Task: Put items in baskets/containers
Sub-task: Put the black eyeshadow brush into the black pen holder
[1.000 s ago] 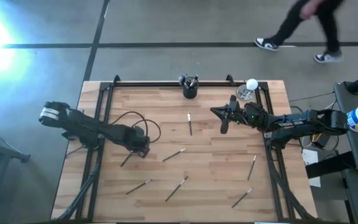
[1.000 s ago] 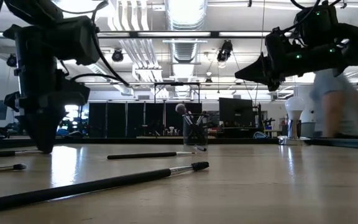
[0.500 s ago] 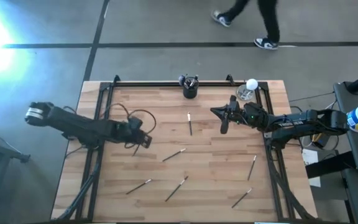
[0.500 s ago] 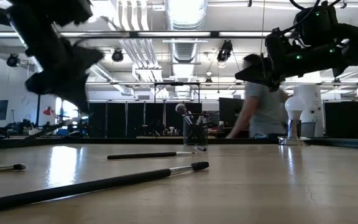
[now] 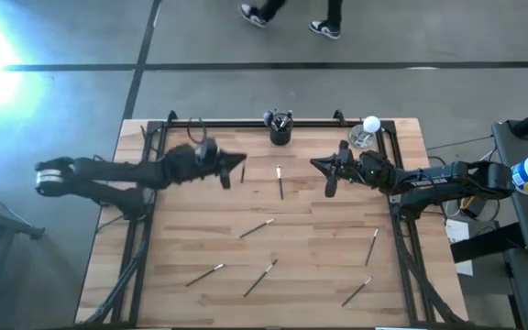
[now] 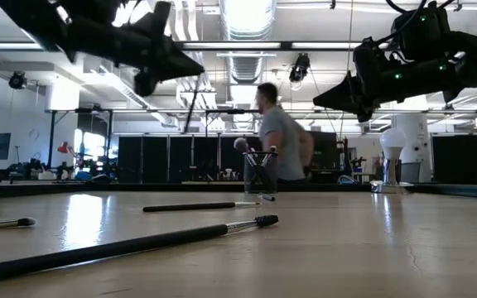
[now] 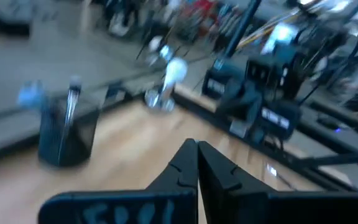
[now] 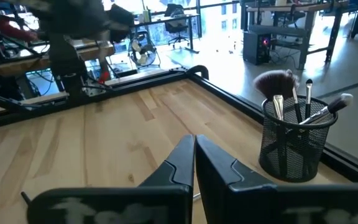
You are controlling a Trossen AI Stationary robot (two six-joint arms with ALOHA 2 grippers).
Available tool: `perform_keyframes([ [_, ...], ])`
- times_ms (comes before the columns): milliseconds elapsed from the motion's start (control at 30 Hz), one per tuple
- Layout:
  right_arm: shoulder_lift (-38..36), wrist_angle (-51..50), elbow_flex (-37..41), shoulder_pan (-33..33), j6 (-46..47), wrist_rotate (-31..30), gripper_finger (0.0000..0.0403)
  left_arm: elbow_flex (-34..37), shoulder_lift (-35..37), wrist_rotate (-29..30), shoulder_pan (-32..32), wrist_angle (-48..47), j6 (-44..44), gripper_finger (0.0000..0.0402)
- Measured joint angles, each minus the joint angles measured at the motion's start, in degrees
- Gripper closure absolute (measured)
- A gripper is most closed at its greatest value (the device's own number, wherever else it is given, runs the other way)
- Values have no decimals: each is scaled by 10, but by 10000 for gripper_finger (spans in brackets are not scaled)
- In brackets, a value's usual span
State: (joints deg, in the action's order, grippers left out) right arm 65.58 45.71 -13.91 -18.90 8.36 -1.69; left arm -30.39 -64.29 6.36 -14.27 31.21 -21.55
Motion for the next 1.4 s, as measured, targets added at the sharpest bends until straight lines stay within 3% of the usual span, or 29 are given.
perform_keyframes([
  [133, 0, 2, 0, 0, -13, 0, 392, -11, -67, -143, -114, 128, 68, 401],
  [267, 0, 3, 0, 0, -19, -11, 392, -53, -160, -207, -193, 238, 76, 401],
  [433, 0, 3, 0, 2, -26, -29, 392, -153, -291, -260, -219, 318, 76, 401],
  [633, 0, 4, 0, 2, -28, -30, 392, -295, -424, -295, -220, 315, 81, 401],
  [867, 0, 3, 0, 2, -31, -30, 392, -391, -500, -294, -233, 212, 99, 401],
  [1233, 0, 2, 0, 2, -39, -30, 392, -416, -513, -267, -239, 84, 135, 400],
  [1400, 0, 2, 0, 2, -39, -30, 392, -417, -513, -243, -240, 49, 127, 380],
])
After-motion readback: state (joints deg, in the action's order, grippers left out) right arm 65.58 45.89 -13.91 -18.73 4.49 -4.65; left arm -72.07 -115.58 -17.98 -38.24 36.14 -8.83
